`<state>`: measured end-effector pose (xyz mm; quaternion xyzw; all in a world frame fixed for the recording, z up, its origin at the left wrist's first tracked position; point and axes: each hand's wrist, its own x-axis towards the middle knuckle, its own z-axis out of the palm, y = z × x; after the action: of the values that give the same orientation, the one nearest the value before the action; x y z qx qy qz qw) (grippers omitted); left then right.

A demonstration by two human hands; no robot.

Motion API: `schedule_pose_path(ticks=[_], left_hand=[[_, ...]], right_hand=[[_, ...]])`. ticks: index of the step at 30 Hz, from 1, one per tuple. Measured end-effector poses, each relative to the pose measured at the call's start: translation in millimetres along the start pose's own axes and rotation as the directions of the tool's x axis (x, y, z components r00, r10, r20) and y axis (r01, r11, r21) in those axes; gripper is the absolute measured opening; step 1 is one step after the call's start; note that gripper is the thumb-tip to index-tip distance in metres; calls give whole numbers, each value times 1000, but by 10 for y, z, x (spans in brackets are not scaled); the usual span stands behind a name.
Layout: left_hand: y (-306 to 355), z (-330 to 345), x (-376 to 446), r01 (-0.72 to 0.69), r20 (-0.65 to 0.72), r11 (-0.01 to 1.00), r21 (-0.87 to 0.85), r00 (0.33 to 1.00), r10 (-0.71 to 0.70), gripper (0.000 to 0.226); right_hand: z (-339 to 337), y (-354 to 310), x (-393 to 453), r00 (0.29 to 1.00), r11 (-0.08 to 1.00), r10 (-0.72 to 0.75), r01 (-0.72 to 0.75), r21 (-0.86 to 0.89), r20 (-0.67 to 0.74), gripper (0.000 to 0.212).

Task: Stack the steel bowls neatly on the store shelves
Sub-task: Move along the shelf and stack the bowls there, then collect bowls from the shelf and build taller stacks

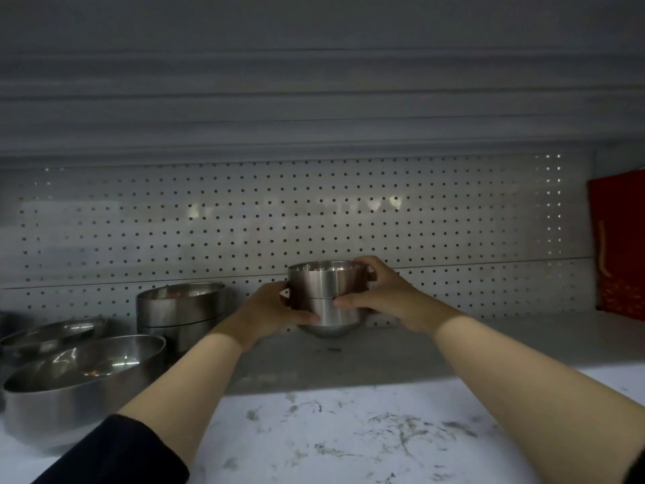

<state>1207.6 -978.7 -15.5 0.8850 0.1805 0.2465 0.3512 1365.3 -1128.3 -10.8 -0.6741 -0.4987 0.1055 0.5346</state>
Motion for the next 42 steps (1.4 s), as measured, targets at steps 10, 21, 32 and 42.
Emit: schedule_pose_path(ticks=[10,21,32,42], left_hand=[[1028,866,500,-84,55,996,-22,995,85,82],[1064,1803,783,-73,154,987,-144,983,95,79],[964,1877,720,-68,150,987,-145,984,90,78],[944,1929,739,-88,129,984,-153,986,108,75]], right_hand=[[-1263,117,-443,986,999,33,-30,19,-163,102],[-1747,737,-646,958,991,128,-115,65,-257,91],[-1702,850,-616,952,989,143,-144,16,-269,96],[-1690,876,-615,949,986,166,-158,52,-266,91]])
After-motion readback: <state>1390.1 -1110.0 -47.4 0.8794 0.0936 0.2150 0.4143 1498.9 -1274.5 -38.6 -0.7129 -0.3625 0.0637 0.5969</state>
